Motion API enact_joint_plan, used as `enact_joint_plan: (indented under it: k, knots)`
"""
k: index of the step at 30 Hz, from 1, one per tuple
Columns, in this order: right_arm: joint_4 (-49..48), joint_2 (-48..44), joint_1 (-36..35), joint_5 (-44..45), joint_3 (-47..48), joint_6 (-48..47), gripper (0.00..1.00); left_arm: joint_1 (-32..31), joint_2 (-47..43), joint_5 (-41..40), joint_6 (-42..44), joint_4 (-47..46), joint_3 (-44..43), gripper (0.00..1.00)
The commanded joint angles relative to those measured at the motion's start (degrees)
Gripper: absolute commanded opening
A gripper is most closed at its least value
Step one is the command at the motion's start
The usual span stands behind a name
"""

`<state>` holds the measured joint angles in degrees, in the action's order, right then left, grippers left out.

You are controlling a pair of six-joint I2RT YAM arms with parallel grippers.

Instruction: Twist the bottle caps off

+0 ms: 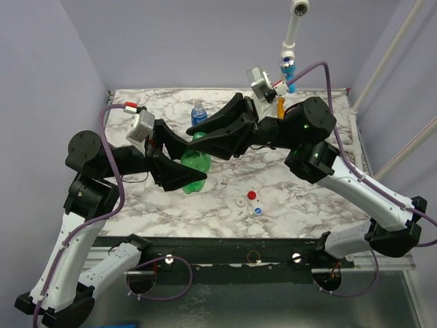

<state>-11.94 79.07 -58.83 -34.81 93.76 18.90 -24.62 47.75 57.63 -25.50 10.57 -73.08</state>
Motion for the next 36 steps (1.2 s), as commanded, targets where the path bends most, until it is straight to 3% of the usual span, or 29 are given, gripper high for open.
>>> enact_joint_plan:
  k: [1, 2, 3, 6, 10, 16, 24, 36]
  knots:
    - [2.8, -0.6, -1.1, -7.2, 1.3, -2.0, 0.12, 0.5, 1.4, 0.4, -5.7, -1.1, -0.5, 0.0]
    - [3.9, -1.3, -1.0, -3.1, 1.1, -2.8, 0.34, 0.6, 1.0, -0.4, -4.7, -1.1, 0.0, 0.0]
    - [5.2, -1.9, -1.0, 2.5, 1.0, -3.3, 0.47, 0.6, 0.7, -1.7, -3.3, -0.8, 0.4, 0.0]
    - [9.4, -3.0, -1.1, 19.0, 1.9, -4.0, 0.68, 0.7, 0.0, -7.6, 3.1, 1.5, 1.3, 0.0]
    - [17.1, -0.8, -1.1, 32.4, 6.8, -3.8, 0.77, 0.7, -1.3, -19.6, 10.7, 2.8, 3.5, 0.0]
    - [33.2, 9.7, -1.1, 40.9, 20.7, -2.9, 0.76, 0.7, -1.8, -30.1, 18.7, 2.8, 6.1, 0.0]
    - [33.7, 12.3, -1.1, 38.7, 22.2, -2.7, 0.67, 0.6, -1.7, -33.8, 20.3, 2.8, 6.8, 0.0]
    - [27.4, 9.0, -1.1, 36.9, 16.0, -2.2, 0.29, 0.6, -2.0, -32.1, 19.5, 2.9, 7.8, 0.0]
